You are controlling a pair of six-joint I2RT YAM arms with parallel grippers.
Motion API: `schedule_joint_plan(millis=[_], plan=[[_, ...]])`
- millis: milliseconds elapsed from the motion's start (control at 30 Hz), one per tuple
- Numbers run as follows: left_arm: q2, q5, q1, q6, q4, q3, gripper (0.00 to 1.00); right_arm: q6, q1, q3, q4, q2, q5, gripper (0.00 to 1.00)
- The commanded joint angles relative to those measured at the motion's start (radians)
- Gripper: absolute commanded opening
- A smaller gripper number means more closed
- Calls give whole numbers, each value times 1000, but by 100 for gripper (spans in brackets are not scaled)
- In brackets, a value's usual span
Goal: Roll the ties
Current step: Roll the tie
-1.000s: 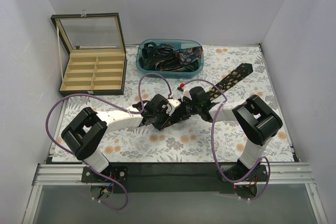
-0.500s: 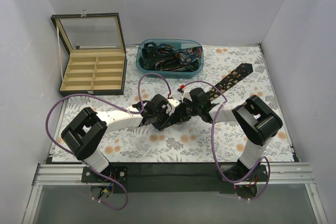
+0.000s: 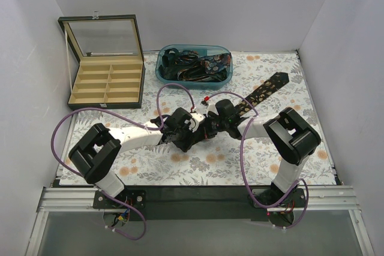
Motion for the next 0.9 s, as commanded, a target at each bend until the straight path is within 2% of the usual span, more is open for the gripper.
schedule_joint_plan(millis=[0,167,267,367,467,500,533,633,667,767,867], plan=[[-27,-12,4,-26,-54,-19,51,-33,31,43,49,13,-64,1],[-58,-37,6,-75,-37,-26,57,-40,42,43,49,18,-63,1],[-92,-40,6,-141,-33,-20,64,-45,45,44,49,26,-54,1],[-170,-89,4,-248,-21,-23,66,-51,46,46,49,32,-48,1],[-253,-182,4,-413,-24,-34,74,-54,49,50,50,38,-43,1],[-274,-222,6,-475,-49,-42,75,-56,51,52,50,39,-41,1],[-309,-277,6,-598,-63,-49,75,-57,52,52,50,43,-41,1],[-377,-342,12,-783,-123,-100,75,-59,51,58,50,47,-38,1],[-391,-345,15,-888,-132,-115,75,-60,52,59,50,50,-38,1],[-440,-322,38,-1033,-134,-197,73,-62,52,65,49,53,-38,1],[-454,-272,55,-1074,-64,-260,71,-62,52,70,49,55,-38,1]])
